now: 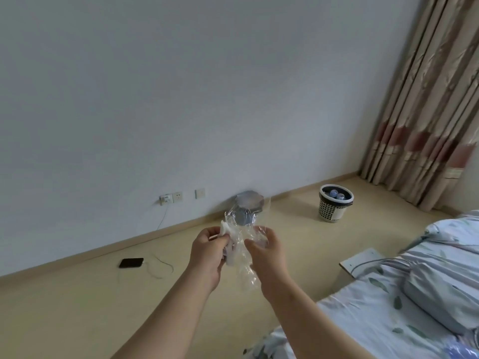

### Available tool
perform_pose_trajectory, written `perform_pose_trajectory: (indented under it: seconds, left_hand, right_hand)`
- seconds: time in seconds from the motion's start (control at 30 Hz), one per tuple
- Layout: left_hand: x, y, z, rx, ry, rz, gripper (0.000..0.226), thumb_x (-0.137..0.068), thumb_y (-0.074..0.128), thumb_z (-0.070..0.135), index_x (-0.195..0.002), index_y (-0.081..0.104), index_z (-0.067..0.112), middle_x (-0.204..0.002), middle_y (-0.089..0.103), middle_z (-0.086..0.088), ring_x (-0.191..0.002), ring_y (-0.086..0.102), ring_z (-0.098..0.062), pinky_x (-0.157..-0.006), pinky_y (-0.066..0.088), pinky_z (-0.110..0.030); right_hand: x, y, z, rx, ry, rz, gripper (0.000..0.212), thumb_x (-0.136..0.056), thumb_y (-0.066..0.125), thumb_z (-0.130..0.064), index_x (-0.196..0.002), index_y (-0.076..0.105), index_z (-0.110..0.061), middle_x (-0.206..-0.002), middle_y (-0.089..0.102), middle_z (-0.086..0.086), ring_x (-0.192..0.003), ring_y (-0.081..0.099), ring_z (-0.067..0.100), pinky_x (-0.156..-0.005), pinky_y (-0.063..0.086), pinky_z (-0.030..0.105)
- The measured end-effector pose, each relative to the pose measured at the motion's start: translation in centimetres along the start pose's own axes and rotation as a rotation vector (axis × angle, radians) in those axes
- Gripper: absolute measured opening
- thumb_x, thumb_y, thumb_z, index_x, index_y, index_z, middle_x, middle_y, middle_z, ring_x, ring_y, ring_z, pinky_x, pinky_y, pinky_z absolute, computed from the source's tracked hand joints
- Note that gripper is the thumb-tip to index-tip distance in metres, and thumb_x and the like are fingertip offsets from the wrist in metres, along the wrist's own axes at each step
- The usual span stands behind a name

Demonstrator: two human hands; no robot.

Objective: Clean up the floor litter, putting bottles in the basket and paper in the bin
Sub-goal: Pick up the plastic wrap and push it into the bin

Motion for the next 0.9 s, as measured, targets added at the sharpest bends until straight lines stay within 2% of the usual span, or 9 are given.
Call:
perform_pose_trajectory:
  seconds: [0.07,0.2,0.3,0.4,0.6,0.7,0.77,0.83,0.9]
  left_hand:
    - [-4.2,-0.4,1.4,-0.019,-0.013,-0.002,0.014,-0.091,0.053,-0.001,-0.088,0.057,0.013,-0.082,0.059,-0.009,-0.066,0.054,-0.020,-0.060,0.043,-0.029]
    - [-12.1,0.7,3.7,-0.059,-0.024,-0.043,0.013,-0.090,0.053,-0.001,-0.092,0.058,0.011,-0.080,0.059,-0.008,-0.063,0.052,-0.017,-0.057,0.042,-0.027]
    - [-16.4,2.3,4.4,-0.056,-0.050,-0.071,0.012,-0.090,0.053,-0.001,-0.095,0.058,0.009,-0.082,0.059,-0.008,-0.066,0.053,-0.019,-0.057,0.043,-0.026]
    - [-21.8,4.2,5.0,-0.059,-0.070,-0.094,0.012,-0.091,0.054,-0.001,-0.098,0.057,0.008,-0.081,0.058,-0.007,-0.068,0.054,-0.019,-0.060,0.044,-0.027]
    - [-33.4,8.6,7.0,-0.078,-0.085,-0.117,0.015,-0.090,0.053,-0.003,-0.088,0.057,0.011,-0.078,0.057,-0.005,-0.067,0.052,-0.017,-0.058,0.040,-0.025]
    - [-39.8,10.7,8.4,-0.099,-0.105,-0.079,0.012,-0.090,0.054,-0.001,-0.089,0.058,0.010,-0.075,0.055,-0.006,-0.064,0.049,-0.017,-0.056,0.038,-0.024]
    - [-44.1,12.0,9.3,-0.110,-0.098,-0.054,0.012,-0.089,0.054,-0.002,-0.090,0.058,0.010,-0.074,0.055,-0.006,-0.063,0.049,-0.018,-0.058,0.039,-0.026]
    - [-47.6,12.8,10.1,-0.118,-0.088,-0.038,0.012,-0.088,0.054,-0.003,-0.089,0.058,0.009,-0.074,0.056,-0.008,-0.064,0.050,-0.021,-0.063,0.041,-0.030]
    - [-50.7,13.4,10.6,-0.113,-0.088,-0.032,0.013,-0.088,0.054,-0.003,-0.088,0.058,0.009,-0.075,0.057,-0.009,-0.068,0.050,-0.024,-0.072,0.042,-0.035]
  right_hand:
    - [-3.2,2.5,-0.5,-0.001,0.017,0.010,0.034,-0.085,0.057,-0.006,-0.114,0.055,-0.023,-0.104,0.062,-0.001,-0.072,0.055,0.009,-0.066,0.043,0.026]
    - [-10.0,5.9,-1.2,-0.022,0.039,0.024,0.033,-0.085,0.058,-0.005,-0.111,0.052,-0.024,-0.090,0.058,-0.006,-0.076,0.055,0.010,-0.070,0.044,0.027]
    - [-14.2,6.9,-1.0,-0.021,0.062,0.041,0.033,-0.084,0.059,-0.005,-0.109,0.053,-0.025,-0.092,0.060,-0.004,-0.083,0.058,0.015,-0.074,0.046,0.030]
    - [-19.9,7.5,-0.9,-0.010,0.058,0.078,0.032,-0.083,0.061,-0.007,-0.101,0.052,-0.031,-0.089,0.060,-0.005,-0.079,0.058,0.014,-0.074,0.048,0.032]
    - [-32.6,9.7,-0.5,-0.075,0.081,0.049,0.029,-0.084,0.058,-0.007,-0.106,0.054,-0.026,-0.087,0.061,0.000,-0.073,0.054,0.015,-0.067,0.046,0.029]
    - [-39.6,11.1,-1.0,-0.074,0.091,0.017,0.041,-0.082,0.059,-0.011,-0.120,0.051,-0.025,-0.111,0.061,-0.001,-0.100,0.060,0.020,-0.087,0.050,0.037]
    - [-44.2,12.2,-1.5,-0.049,0.108,0.021,0.050,-0.074,0.060,-0.017,-0.122,0.052,-0.023,-0.116,0.062,0.001,-0.108,0.061,0.024,-0.095,0.050,0.044]
    - [-48.0,13.2,-1.9,-0.041,0.129,0.014,0.054,-0.064,0.058,-0.021,-0.118,0.056,-0.024,-0.112,0.064,0.002,-0.104,0.064,0.025,-0.091,0.053,0.046]
    - [-50.9,13.8,-2.4,-0.033,0.129,-0.003,0.047,-0.066,0.059,-0.018,-0.113,0.058,-0.025,-0.105,0.067,0.003,-0.093,0.066,0.022,-0.081,0.056,0.039]
Point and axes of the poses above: each hand's wrist, its own x-axis away from the middle knuckle, its own y-axis out of the palm, z = x × y, the point moved 4 cm from there along -x, towards the middle knuckle
